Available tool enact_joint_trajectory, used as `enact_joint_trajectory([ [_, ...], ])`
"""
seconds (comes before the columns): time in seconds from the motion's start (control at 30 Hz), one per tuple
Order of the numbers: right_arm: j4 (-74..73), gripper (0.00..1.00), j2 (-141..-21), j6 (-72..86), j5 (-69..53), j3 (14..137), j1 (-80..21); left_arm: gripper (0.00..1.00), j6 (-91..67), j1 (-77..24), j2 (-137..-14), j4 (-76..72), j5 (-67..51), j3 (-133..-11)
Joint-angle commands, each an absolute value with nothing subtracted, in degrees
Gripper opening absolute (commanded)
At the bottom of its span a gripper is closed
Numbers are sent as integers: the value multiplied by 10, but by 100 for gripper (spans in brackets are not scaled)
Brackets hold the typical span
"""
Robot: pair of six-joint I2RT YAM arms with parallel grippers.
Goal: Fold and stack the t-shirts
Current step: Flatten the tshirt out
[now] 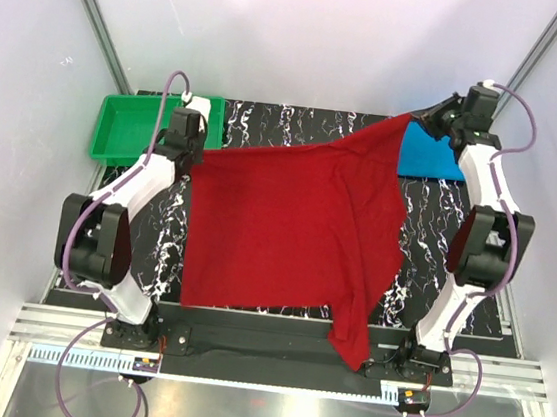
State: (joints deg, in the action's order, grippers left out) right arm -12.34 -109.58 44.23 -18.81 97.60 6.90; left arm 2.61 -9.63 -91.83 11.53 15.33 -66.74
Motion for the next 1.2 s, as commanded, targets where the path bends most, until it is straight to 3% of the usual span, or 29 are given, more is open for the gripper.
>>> enact_joint_trajectory([
  [0.0,-118,0,-1102,410,-198,1058,65,0,20,-91,-914,72,120,-754],
  [0.3,-193,0,-1029,367,-168,1162,65,0,-13,-90,-823,117,105,-870],
  [0.83,-205,0,-603,309,-145,1098,48,0,10,-91,-404,165,87,-879],
  [1.17,-207,0,-562,325,-154,1210,8,0,94,-139,-338,224,156,-1010],
])
